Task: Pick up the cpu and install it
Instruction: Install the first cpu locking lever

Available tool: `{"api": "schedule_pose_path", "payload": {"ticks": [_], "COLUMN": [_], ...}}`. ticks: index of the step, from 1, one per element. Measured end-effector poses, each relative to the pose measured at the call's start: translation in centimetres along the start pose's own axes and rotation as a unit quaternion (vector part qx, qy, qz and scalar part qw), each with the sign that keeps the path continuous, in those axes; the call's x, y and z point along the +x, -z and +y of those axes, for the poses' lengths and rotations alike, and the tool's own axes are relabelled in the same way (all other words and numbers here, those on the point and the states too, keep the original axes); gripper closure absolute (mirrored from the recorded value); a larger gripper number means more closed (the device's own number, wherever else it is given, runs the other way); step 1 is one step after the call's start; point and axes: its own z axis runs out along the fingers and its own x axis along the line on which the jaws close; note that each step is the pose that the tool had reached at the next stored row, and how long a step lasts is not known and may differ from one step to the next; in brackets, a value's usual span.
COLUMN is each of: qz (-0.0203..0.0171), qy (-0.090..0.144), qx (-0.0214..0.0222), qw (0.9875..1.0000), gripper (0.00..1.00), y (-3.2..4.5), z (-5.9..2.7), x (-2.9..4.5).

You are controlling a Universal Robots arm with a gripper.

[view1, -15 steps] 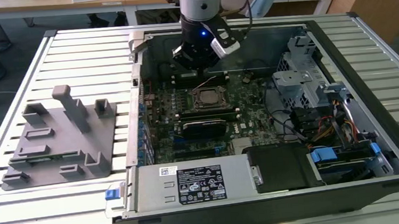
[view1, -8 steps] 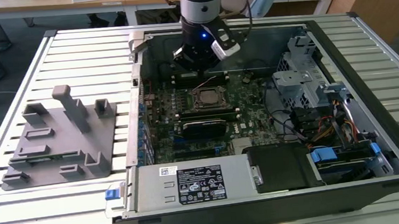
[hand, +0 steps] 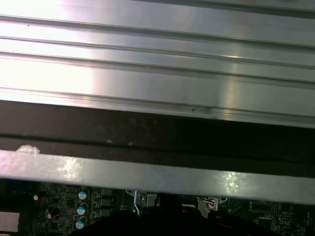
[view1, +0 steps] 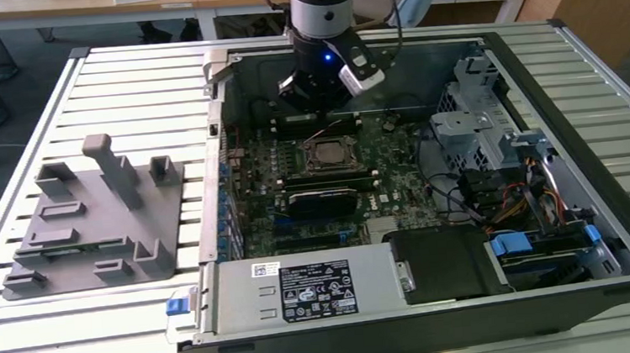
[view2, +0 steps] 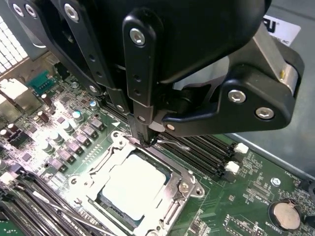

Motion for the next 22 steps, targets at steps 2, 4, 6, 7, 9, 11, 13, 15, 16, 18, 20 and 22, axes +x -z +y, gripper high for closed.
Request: {"api": "schedule_pose_path", "payload": {"ticks": [2,4,6,7,9,11,13,15,16,18,20,22], "qz": [0.0000,0.0001,0.0001,0.0001,0.0000,0.0000,0.0000,-0.0001,0.0000,0.0000,-0.0001,-0.0001], "qy": [0.000,0.000,0.000,0.000,0.000,0.000,0.000,0.000,0.000,0.000,0.000,0.000], "qx": [0.0000,0.0001,0.0001,0.0001,0.0001,-0.0001,-0.0005,-0.0008,-0.0009,-0.0008,-0.0009,-0.0009], "qw": [1.0000,1.0000,1.0000,1.0000,1.0000,1.0000,1.0000,1.0000,1.0000,1.0000,1.0000,1.0000], "gripper": [0.89,0.89,0.89,0.89,0.89,0.89,0.89,0.89,0.89,0.89,0.89,0.89], "y": [-0.05,-0.10,-0.15,-0.17,-0.23,-0.30,-0.35,-0.43,-0.47,-0.53,-0.62,-0.71], "z": [-0.01,-0.01,-0.02,-0.02,-0.03,-0.04,-0.05,-0.06,-0.07,-0.07,-0.04,-0.02], "x": [-0.09,-0.14,-0.19,-0.23,-0.37,-0.49,-0.59,-0.76,-0.84,-0.97,-1.02,-1.05]}}
